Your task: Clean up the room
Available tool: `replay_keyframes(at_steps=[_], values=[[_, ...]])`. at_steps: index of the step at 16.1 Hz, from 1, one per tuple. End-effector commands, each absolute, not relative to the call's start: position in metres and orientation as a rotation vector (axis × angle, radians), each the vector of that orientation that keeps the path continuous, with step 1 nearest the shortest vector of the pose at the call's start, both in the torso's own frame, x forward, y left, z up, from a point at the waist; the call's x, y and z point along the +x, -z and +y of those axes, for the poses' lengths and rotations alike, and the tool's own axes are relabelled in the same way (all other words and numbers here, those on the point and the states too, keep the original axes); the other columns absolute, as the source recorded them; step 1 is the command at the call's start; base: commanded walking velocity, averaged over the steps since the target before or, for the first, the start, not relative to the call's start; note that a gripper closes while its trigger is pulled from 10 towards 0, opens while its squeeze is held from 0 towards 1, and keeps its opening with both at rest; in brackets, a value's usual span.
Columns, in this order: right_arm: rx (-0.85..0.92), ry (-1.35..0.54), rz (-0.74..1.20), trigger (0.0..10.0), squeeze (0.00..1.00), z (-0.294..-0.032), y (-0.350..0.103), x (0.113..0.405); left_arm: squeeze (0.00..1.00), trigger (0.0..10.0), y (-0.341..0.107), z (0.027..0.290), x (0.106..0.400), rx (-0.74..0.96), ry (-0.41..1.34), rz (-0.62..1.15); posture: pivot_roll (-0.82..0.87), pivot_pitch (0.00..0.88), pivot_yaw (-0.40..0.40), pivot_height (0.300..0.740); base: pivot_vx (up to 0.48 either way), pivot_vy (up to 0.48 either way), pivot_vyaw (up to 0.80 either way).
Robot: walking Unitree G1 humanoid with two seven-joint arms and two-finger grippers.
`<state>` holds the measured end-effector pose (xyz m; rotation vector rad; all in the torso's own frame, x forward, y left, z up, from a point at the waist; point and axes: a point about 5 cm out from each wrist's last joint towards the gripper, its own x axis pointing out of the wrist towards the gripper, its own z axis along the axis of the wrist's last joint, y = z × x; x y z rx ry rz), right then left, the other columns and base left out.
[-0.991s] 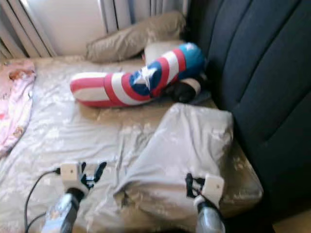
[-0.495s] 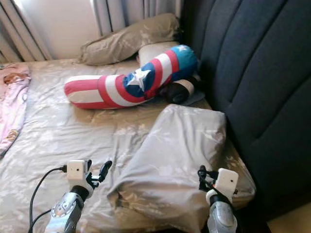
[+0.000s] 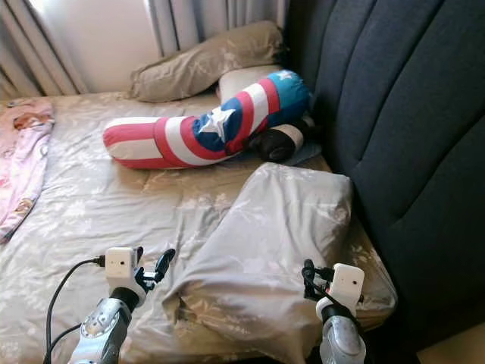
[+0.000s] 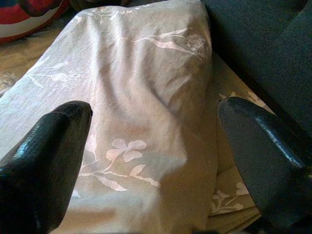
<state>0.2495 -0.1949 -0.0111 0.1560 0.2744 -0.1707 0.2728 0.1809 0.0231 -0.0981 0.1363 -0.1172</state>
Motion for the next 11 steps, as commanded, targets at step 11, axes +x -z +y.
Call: replay_keyframes(at_steps=[11], values=[[0.098, 0.043, 0.256, 10.0, 0.0, -0.183, 0.003, 0.257, 0.0, 10.0, -0.022, 0.185, 0.274, -0.109, 0.088, 0.149, -0.04, 0.008, -0.001, 0.69, 0.0, -0.039, 0.0]])
